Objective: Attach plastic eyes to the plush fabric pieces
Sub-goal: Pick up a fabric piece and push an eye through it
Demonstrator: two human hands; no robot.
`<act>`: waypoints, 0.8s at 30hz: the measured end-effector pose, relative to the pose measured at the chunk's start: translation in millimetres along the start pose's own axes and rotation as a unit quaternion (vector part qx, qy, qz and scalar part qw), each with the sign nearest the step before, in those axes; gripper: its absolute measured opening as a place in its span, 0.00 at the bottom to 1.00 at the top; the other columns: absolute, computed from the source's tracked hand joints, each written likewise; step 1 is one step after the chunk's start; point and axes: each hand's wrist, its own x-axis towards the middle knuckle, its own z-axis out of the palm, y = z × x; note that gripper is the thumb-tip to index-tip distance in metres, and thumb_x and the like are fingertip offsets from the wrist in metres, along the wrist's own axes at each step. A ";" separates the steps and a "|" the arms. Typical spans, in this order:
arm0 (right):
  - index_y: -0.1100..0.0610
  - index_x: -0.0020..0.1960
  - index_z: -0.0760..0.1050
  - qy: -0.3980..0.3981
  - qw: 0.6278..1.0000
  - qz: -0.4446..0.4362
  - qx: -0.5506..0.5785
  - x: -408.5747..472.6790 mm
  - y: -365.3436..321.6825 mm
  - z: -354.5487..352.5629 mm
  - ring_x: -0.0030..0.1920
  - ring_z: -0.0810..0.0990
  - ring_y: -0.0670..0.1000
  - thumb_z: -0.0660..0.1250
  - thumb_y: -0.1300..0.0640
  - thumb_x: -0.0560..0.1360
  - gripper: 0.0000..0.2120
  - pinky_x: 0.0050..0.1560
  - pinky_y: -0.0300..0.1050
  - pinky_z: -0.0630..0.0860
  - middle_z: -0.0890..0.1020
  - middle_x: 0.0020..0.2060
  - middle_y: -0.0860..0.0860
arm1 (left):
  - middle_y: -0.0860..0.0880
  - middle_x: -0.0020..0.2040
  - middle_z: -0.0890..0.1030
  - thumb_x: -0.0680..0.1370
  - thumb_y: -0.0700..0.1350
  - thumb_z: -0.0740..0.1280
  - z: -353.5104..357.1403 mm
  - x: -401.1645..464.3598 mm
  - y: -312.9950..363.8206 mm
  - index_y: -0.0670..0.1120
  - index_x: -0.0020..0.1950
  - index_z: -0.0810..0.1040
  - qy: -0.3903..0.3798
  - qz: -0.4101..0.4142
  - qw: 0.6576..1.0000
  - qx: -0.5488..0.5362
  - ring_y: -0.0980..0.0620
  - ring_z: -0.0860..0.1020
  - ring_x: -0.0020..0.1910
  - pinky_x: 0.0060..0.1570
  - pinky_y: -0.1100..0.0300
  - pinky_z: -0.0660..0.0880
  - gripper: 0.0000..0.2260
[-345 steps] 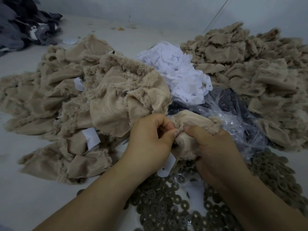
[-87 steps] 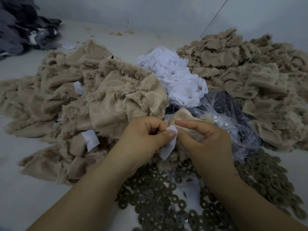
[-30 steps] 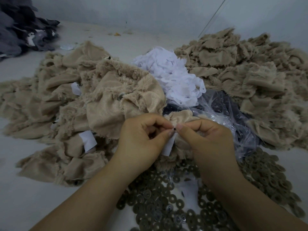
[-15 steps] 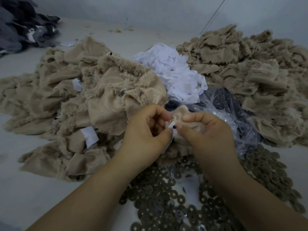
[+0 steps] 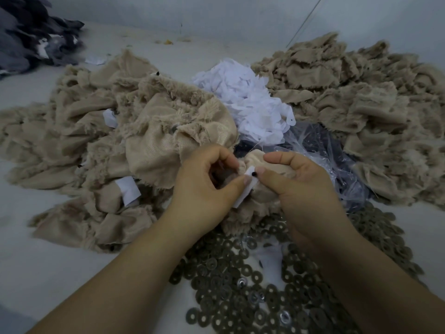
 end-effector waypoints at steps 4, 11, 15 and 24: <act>0.49 0.43 0.82 0.036 0.994 -0.047 -0.088 0.8 0.7 1.2 0.44 0.86 0.50 0.79 0.58 0.69 0.07 0.40 0.46 0.84 0.86 0.44 0.49 | 0.55 0.32 0.79 0.70 0.40 0.78 -19.0 3.5 13.4 0.47 0.38 0.82 -0.094 0.033 0.995 0.024 0.60 0.74 0.30 0.31 0.68 0.71 0.06; 0.50 0.43 0.81 0.027 0.986 -0.095 -0.132 -4.0 0.6 3.2 0.32 0.81 0.36 0.78 0.58 0.71 0.07 0.29 0.30 0.75 0.83 0.40 0.40 | 0.57 0.28 0.78 0.68 0.48 0.80 -53.3 7.6 20.6 0.51 0.39 0.83 -0.409 0.028 0.881 0.238 0.58 0.75 0.27 0.30 0.69 0.71 0.07; 0.50 0.43 0.82 0.019 0.988 -0.077 -0.131 -4.7 5.3 4.7 0.30 0.79 0.45 0.78 0.58 0.71 0.07 0.30 0.41 0.81 0.85 0.35 0.43 | 0.69 0.30 0.74 0.67 0.53 0.78 -51.5 -5.4 17.3 0.53 0.42 0.81 -0.452 0.027 0.841 0.296 0.66 0.73 0.30 0.31 0.72 0.68 0.10; 0.49 0.43 0.82 0.027 0.985 -0.069 -0.154 -2.8 12.1 5.6 0.37 0.82 0.65 0.79 0.56 0.70 0.07 0.37 0.60 0.82 0.85 0.37 0.53 | 0.65 0.34 0.75 0.70 0.50 0.75 -41.9 -19.5 4.5 0.52 0.40 0.80 -0.422 0.035 0.853 0.304 0.63 0.74 0.36 0.33 0.67 0.69 0.06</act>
